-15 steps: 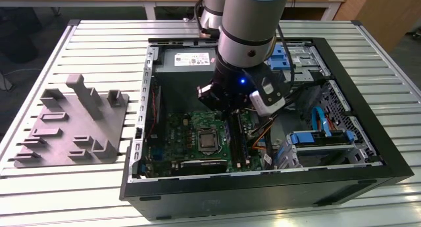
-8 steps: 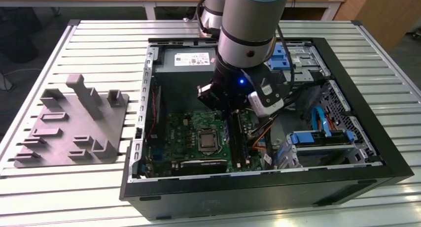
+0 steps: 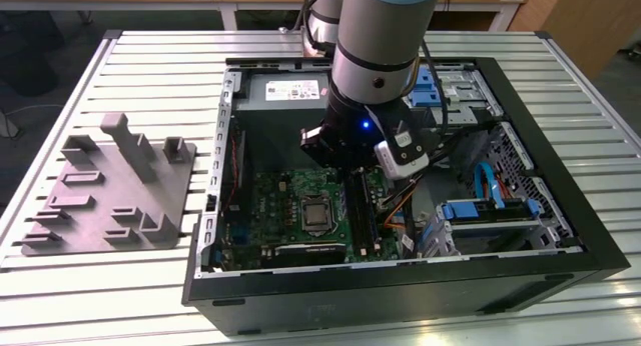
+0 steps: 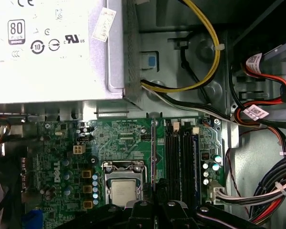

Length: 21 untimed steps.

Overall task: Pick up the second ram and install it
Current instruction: 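Insert the second ram into the second slot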

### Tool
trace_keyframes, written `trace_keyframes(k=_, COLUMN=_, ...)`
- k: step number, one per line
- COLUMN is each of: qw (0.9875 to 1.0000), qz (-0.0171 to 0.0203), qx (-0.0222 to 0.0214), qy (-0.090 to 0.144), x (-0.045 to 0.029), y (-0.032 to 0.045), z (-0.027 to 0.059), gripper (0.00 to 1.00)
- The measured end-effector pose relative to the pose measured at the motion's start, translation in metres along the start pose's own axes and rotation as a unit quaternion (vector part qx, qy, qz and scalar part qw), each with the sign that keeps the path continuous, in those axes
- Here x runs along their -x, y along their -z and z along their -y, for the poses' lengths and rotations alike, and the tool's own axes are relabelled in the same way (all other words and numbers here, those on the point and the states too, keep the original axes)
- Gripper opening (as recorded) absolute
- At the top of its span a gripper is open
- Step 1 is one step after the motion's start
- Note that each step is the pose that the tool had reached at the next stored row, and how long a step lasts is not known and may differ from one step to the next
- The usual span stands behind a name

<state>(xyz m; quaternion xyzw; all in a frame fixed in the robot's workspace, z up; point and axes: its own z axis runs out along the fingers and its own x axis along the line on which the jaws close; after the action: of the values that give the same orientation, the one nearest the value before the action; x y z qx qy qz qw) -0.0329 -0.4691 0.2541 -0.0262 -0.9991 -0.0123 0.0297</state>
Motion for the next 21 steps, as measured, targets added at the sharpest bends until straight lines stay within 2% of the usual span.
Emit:
trace_keyframes(k=4, qw=1.0000, qz=0.0001, qx=0.0000, qy=0.000, x=0.0000, y=0.0000, z=0.0000, gripper=0.14)
trace_keyframes(k=5, qw=1.0000, qz=0.0021, qx=0.0002, qy=0.000, x=0.0000, y=-0.0001, z=0.0000, gripper=0.14)
trace_keyframes(k=6, qw=0.9999, qz=0.0138, qx=0.0003, qy=0.000, x=-0.0001, y=-0.0006, z=0.0001, gripper=0.14)
trace_keyframes(k=7, qw=0.9998, qz=0.0206, qx=0.0003, qy=0.000, x=-0.0002, y=-0.0007, z=0.0001, gripper=0.14)
trace_keyframes(k=8, qw=0.9995, qz=0.0327, qx=0.0005, qy=0.001, x=-0.0003, y=-0.0011, z=0.0001, gripper=0.14)
trace_keyframes(k=9, qw=0.9994, qz=0.0342, qx=0.0007, qy=0.001, x=-0.0003, y=-0.0012, z=0.0000, gripper=0.14)
trace_keyframes(k=13, qw=0.9994, qz=0.0357, qx=0.0008, qy=0.001, x=-0.0003, y=-0.0012, z=0.0001, gripper=0.14)
trace_keyframes(k=21, qw=0.9994, qz=0.0359, qx=0.0008, qy=0.001, x=-0.0002, y=-0.0030, z=0.0001, gripper=0.14)
